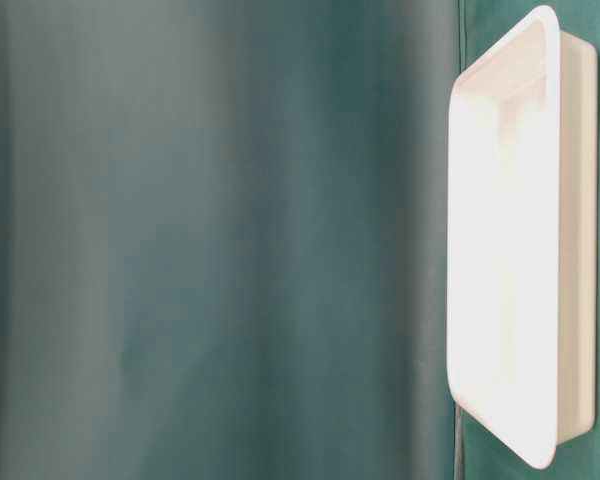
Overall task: Pick up the tape from a random location and place it into the white case.
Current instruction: 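Open the left gripper and start moving it toward the yellow tape roll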
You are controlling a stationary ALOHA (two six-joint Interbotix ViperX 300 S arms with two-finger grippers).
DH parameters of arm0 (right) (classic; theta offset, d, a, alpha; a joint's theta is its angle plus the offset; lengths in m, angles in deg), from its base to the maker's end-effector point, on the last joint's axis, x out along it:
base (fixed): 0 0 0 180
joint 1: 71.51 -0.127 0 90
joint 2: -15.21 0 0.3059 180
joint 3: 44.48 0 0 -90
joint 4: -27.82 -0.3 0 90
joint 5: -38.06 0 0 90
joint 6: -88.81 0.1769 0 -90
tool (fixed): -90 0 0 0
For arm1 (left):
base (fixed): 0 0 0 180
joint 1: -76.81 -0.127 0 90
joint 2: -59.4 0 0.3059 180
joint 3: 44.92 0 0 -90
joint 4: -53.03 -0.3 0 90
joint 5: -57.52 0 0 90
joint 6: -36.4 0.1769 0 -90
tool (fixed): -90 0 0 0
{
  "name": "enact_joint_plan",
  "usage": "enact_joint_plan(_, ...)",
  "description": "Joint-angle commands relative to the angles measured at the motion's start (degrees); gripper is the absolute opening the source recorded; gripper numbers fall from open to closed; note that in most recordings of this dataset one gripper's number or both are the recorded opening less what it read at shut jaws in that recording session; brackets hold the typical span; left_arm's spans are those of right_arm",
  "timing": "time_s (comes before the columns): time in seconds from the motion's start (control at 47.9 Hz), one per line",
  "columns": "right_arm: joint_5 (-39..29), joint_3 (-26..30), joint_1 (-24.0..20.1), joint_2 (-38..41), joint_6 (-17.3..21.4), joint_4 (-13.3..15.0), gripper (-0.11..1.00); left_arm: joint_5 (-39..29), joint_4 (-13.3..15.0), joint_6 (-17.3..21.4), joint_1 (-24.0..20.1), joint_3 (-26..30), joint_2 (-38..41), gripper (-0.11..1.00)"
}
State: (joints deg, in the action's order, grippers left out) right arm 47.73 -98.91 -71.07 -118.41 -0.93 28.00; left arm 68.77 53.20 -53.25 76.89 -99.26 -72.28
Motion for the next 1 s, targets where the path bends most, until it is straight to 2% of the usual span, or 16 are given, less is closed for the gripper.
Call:
enact_joint_plan(0.0, 0.1, 1.5, 0.2, 0.4, 0.2, -0.2, 0.04, 0.4, 0.1, 0.0, -0.2, 1.5, 0.4, 0.09)
enact_joint_plan(0.104, -0.1, 1.5, 0.8, 0.4, 1.1, -0.5, 0.29, 0.4, 0.0, -0.1, -0.1, 1.5, 0.4, 0.34)
enact_joint_plan(0.167, -0.1, 1.5, 1.6, 0.5, 1.8, -0.5, 0.51, 0.4, 0.1, 0.0, -0.2, 1.5, 0.4, 0.55)
enact_joint_plan(0.271, -0.2, 1.6, 2.5, 0.5, 2.1, -0.5, 0.79, 0.0, 0.0, -0.1, -0.2, 1.5, 0.4, 0.85)
enact_joint_plan(0.355, -0.2, 1.6, 2.8, 0.5, 2.1, -0.5, 0.91, -0.4, 0.1, -0.2, -0.2, 1.6, 0.4, 0.98)
enact_joint_plan(0.772, -0.5, 1.7, 2.7, 0.5, 2.1, -0.5, 0.91, -0.4, 0.1, -0.4, 0.5, 1.7, 0.0, 0.98)
enact_joint_plan(0.981, -0.5, 1.7, 2.8, 0.5, 2.1, -0.5, 0.91, -1.1, 0.1, -0.4, 5.1, 2.0, 0.0, 0.98)
